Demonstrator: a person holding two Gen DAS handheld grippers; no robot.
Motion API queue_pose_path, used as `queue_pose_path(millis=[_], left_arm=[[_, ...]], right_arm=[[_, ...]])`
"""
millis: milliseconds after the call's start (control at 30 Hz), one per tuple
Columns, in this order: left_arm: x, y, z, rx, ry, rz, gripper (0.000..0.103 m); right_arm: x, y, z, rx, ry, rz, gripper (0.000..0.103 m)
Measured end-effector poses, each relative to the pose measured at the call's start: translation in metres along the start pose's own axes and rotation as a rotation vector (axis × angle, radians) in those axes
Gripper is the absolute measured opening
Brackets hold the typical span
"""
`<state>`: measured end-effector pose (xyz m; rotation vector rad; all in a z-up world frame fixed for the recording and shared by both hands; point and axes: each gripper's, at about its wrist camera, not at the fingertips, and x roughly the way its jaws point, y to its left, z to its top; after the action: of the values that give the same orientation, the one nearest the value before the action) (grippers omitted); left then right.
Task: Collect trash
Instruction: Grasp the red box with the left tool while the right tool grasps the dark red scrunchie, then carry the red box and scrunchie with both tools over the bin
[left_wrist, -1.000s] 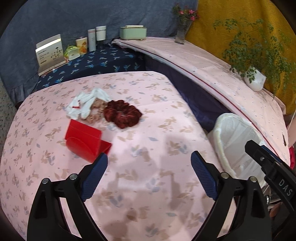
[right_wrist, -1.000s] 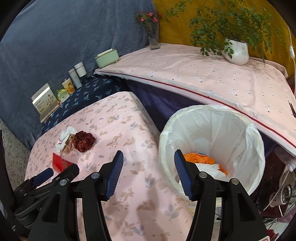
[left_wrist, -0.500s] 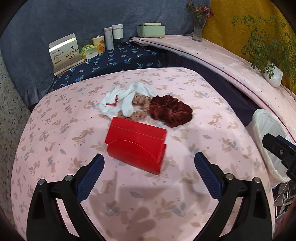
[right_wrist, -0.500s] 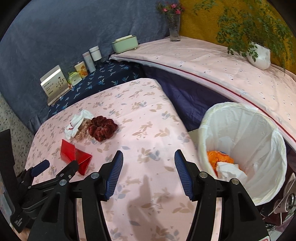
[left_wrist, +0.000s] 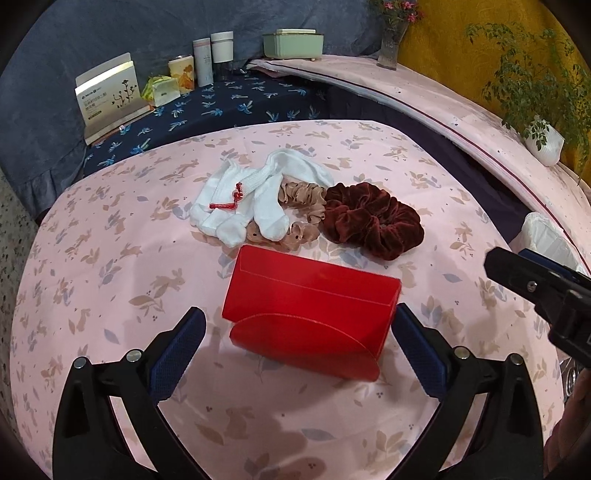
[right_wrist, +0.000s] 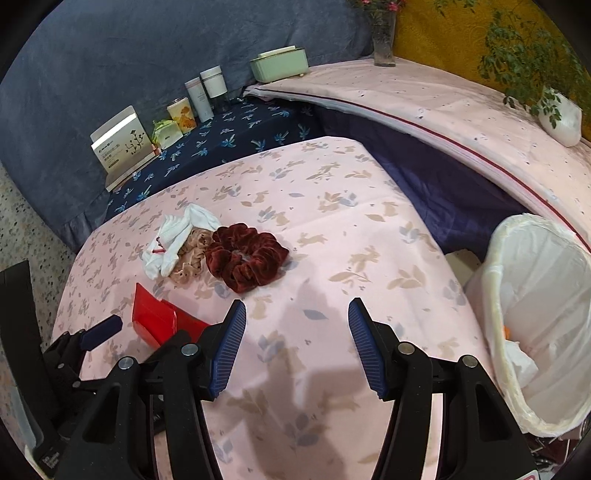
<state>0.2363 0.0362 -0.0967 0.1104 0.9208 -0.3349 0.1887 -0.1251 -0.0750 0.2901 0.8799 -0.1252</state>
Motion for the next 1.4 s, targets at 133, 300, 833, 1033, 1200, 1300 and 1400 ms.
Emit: queue_pose_path(millis=[133, 300, 833, 1033, 1200, 1300, 1400], left_arm=[[0.006, 0.004, 0.002, -0.007, 0.010, -0.026, 0.095], [0.006, 0.016, 0.003, -0.058, 0.018, -0.060, 0.089], [0.001, 0.071, 0.018, -0.287, -0.005, 0.067, 0.089], [0.004, 0.063, 0.018, -0.281, 0.003, 0.068, 0.089], [0.000, 0.050, 0.013, -0.267, 0.006, 0.063, 0.089], [-0.004, 0.039, 0.010, -0.252, 0.006, 0.055, 0.089], [-0.009, 0.026, 0.008, -0.240, 0.003, 0.044, 0.089]], right_arm=[[0.015, 0.008, 0.008, -0.008, 0.012, 0.001, 0.056], [0.037, 0.017, 0.017, -0.022, 0.035, -0.001, 0.056], [0.096, 0.030, 0.032, 0.003, 0.099, 0.011, 0.041], [0.091, 0.031, 0.025, -0.030, 0.080, 0.029, 0.018], [0.076, 0.028, 0.017, -0.050, 0.062, 0.014, 0.016], [0.063, 0.019, 0.011, -0.033, 0.052, 0.014, 0.016], [0.050, 0.007, 0.006, -0.007, 0.044, 0.015, 0.016]])
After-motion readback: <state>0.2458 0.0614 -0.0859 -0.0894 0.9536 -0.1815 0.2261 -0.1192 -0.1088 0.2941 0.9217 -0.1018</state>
